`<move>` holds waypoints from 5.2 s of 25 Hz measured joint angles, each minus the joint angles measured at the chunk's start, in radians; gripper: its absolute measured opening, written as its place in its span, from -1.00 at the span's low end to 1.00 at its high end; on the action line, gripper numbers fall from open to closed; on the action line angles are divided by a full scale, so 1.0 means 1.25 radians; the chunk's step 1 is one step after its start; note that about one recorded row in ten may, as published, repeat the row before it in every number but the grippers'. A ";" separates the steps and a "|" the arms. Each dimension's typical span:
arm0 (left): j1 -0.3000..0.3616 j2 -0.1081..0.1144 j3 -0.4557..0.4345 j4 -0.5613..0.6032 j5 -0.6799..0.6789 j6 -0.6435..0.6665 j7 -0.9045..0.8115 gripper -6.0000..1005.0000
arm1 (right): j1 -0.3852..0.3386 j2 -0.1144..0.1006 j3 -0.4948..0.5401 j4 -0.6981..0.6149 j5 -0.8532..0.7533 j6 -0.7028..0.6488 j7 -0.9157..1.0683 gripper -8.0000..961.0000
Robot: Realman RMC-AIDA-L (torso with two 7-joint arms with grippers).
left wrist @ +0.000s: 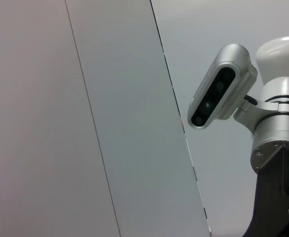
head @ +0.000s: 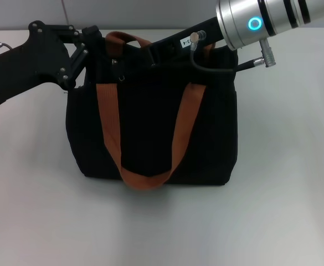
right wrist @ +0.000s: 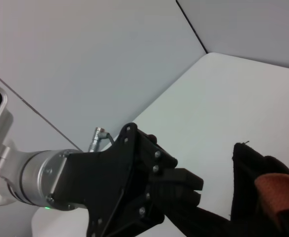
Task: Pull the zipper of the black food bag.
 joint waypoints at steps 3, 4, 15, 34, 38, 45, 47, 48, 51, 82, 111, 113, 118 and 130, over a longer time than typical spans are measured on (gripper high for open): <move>0.000 0.000 -0.001 0.000 0.000 0.000 0.000 -0.94 | 0.003 0.001 -0.001 0.003 -0.002 0.006 0.000 -0.36; 0.000 0.000 -0.001 0.000 0.000 0.000 0.000 -0.94 | 0.003 0.001 -0.001 0.003 -0.002 0.006 0.000 -0.36; -0.010 -0.006 -0.002 0.000 0.000 0.001 0.000 -0.94 | 0.014 0.009 -0.035 0.007 0.006 0.008 0.000 -0.50; -0.009 -0.006 -0.004 -0.002 -0.001 0.003 0.000 -0.94 | 0.002 0.007 -0.034 0.008 0.031 0.028 0.009 -0.50; -0.008 -0.006 -0.005 -0.001 -0.003 0.003 0.000 -0.94 | -0.001 0.006 -0.031 0.008 0.033 0.036 0.013 -0.50; -0.008 -0.007 -0.004 -0.002 -0.011 0.003 0.000 -0.94 | -0.002 0.006 -0.032 0.008 0.035 0.047 0.023 -0.51; -0.009 -0.007 -0.004 -0.002 -0.013 0.003 0.000 -0.94 | -0.003 0.006 -0.029 0.007 0.036 0.051 0.024 -0.51; -0.009 -0.007 -0.004 -0.002 -0.014 0.003 0.000 -0.94 | -0.003 0.007 -0.031 0.007 0.037 0.056 0.024 -0.51; -0.010 -0.007 -0.004 -0.003 -0.014 0.002 0.000 -0.94 | -0.003 0.009 -0.036 0.009 0.043 0.055 0.024 -0.51; -0.005 -0.008 -0.004 -0.006 -0.021 0.012 0.000 -0.94 | 0.000 0.010 -0.093 0.016 0.088 0.080 0.023 -0.51; 0.009 -0.008 -0.006 -0.006 -0.033 0.013 0.003 -0.94 | -0.018 0.005 -0.091 -0.012 0.083 0.072 0.020 -0.99; 0.012 -0.008 -0.006 -0.006 -0.035 0.014 0.004 -0.94 | -0.017 0.005 -0.092 -0.028 0.075 0.070 0.036 -0.99; 0.025 -0.004 -0.006 -0.007 -0.049 0.014 0.007 -0.94 | -0.019 0.004 -0.093 -0.068 0.032 0.065 0.076 -0.99; 0.035 -0.004 -0.006 -0.007 -0.052 0.010 0.010 -0.94 | -0.009 0.002 -0.088 -0.101 -0.008 0.040 0.118 -0.99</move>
